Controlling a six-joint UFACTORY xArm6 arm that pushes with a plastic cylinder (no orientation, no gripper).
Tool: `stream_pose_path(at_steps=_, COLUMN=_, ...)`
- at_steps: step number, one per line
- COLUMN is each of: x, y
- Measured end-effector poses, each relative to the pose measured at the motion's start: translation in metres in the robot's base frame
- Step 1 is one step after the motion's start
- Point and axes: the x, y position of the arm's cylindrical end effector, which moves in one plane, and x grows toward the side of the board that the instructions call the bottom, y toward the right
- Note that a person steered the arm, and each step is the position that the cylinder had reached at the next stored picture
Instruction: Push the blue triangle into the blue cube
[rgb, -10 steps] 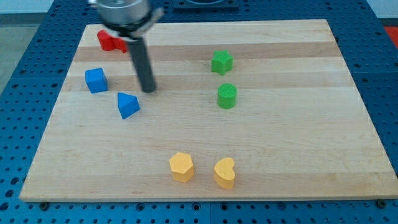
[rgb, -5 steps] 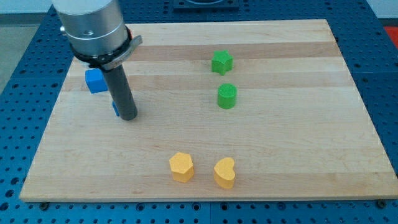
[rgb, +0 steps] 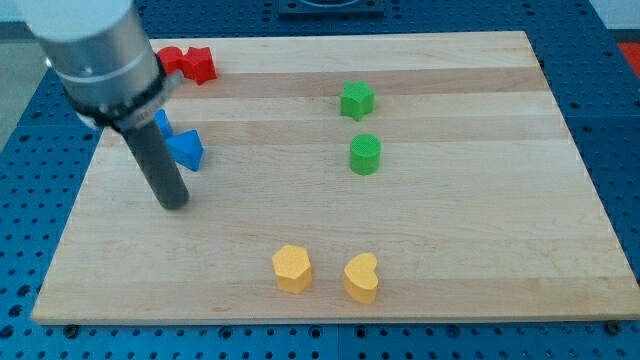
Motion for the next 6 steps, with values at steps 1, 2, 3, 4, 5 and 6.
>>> stream_pose_path(at_steps=1, x=-0.013, y=0.071)
stream_pose_path(at_steps=2, x=-0.075, y=0.077)
stream_pose_path(at_steps=3, x=-0.076, y=0.072)
stream_pose_path(at_steps=4, x=-0.076, y=0.051)
stream_pose_path(at_steps=5, x=-0.076, y=0.021)
stream_pose_path(at_steps=6, x=-0.076, y=-0.004)
